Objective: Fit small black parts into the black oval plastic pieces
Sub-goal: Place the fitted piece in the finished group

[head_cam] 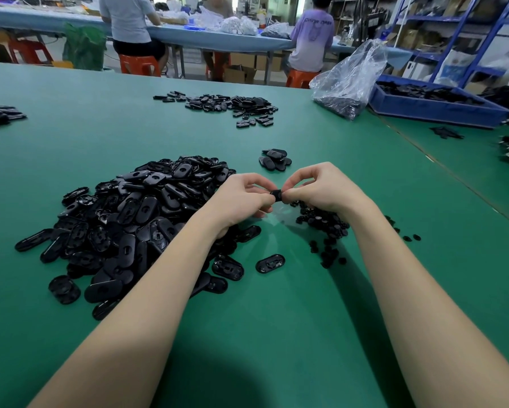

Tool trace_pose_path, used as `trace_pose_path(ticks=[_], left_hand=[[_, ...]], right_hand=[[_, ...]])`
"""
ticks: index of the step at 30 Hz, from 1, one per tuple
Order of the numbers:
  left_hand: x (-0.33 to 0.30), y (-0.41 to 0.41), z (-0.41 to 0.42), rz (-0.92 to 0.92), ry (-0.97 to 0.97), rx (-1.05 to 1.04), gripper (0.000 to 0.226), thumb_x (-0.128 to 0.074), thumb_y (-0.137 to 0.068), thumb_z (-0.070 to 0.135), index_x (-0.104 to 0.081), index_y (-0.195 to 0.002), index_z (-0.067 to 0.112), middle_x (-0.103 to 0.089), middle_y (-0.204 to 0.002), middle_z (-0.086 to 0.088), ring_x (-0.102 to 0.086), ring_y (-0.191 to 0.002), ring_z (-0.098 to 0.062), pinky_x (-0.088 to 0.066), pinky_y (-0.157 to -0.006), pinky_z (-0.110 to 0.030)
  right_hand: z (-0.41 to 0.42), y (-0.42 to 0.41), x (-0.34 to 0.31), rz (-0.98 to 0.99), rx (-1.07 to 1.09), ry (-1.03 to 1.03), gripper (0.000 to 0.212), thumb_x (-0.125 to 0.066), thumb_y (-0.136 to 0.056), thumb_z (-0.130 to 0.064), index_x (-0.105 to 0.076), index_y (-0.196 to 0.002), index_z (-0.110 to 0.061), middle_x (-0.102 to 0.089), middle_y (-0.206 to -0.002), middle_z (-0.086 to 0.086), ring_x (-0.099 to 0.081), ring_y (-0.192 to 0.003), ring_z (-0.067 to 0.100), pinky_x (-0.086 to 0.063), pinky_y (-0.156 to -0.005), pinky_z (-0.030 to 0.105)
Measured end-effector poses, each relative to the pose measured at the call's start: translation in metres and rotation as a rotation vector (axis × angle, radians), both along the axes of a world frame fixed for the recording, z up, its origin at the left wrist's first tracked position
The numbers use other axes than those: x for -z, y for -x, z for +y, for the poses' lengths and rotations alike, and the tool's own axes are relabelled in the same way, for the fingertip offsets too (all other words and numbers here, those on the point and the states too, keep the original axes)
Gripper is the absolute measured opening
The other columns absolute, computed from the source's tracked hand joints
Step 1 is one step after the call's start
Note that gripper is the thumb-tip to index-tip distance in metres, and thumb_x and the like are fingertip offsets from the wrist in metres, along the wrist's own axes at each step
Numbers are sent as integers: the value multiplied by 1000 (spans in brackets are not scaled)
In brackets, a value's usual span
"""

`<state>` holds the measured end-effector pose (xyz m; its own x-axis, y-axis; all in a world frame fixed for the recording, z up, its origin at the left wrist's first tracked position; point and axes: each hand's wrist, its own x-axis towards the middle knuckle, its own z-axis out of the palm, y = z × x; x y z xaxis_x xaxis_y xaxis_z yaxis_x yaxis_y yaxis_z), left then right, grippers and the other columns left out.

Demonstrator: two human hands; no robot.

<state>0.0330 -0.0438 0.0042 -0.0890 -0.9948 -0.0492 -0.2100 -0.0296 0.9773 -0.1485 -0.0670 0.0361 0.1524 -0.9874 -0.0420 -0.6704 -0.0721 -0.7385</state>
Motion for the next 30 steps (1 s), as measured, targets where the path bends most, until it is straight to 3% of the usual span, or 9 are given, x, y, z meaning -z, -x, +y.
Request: trace_pose_path(ticks=[6, 10, 15, 20, 25, 30], left_hand=[[-2, -1, 0, 5, 15, -1, 15, -66, -90, 6, -73, -100, 15, -76, -89, -5, -71, -73, -9, -56, -64, -20], [-3, -1, 1, 23, 12, 10, 13, -65, -91, 8, -73, -99, 16, -74, -81, 2, -70, -71, -7, -56, -63, -20], [-8, -2, 0, 118, -14, 14, 12, -63, -94, 12, -72, -98, 17, -75, -98, -5, -70, -74, -12, -55, -67, -25], [-8, -1, 2, 71, -2, 31, 9, -69, -92, 15, -71, -99, 19, -75, -90, 3, -68, -73, -7, -53, -64, -21], [-8, -1, 3, 6, 16, 13, 9, -68, -92, 15, -70, -93, 24, -74, -93, 2, -68, -75, -8, -49, -68, -22], [-7, 0, 2, -33, 28, -4, 10, -68, -91, 14, -70, -92, 23, -73, -92, 0, -67, -71, -5, -49, -65, -21]], right_hand=[[0, 0, -1, -44, 46, -19, 16, -86, -73, -29, -76, -84, -26, -70, -70, -6, -51, -56, 9, -43, -62, 26], [2, 4, -2, -54, 43, -68, 26, -88, -74, -39, -75, -94, -29, -74, -71, -11, -48, -48, 4, -39, -60, 25], [3, 9, -6, -163, 8, -120, 26, -89, -72, -47, -76, -84, -29, -74, -81, -9, -51, -54, 4, -38, -55, 23], [3, 7, -5, -225, -44, -154, 23, -91, -69, -41, -74, -79, -28, -73, -77, -8, -51, -57, 7, -37, -51, 19], [2, 6, -5, -194, -71, -147, 17, -86, -76, -30, -74, -86, -24, -69, -82, -2, -52, -56, 8, -37, -54, 21], [3, 2, -6, -143, -74, -109, 10, -82, -78, -24, -73, -80, -24, -66, -75, -2, -51, -55, 10, -37, -54, 23]])
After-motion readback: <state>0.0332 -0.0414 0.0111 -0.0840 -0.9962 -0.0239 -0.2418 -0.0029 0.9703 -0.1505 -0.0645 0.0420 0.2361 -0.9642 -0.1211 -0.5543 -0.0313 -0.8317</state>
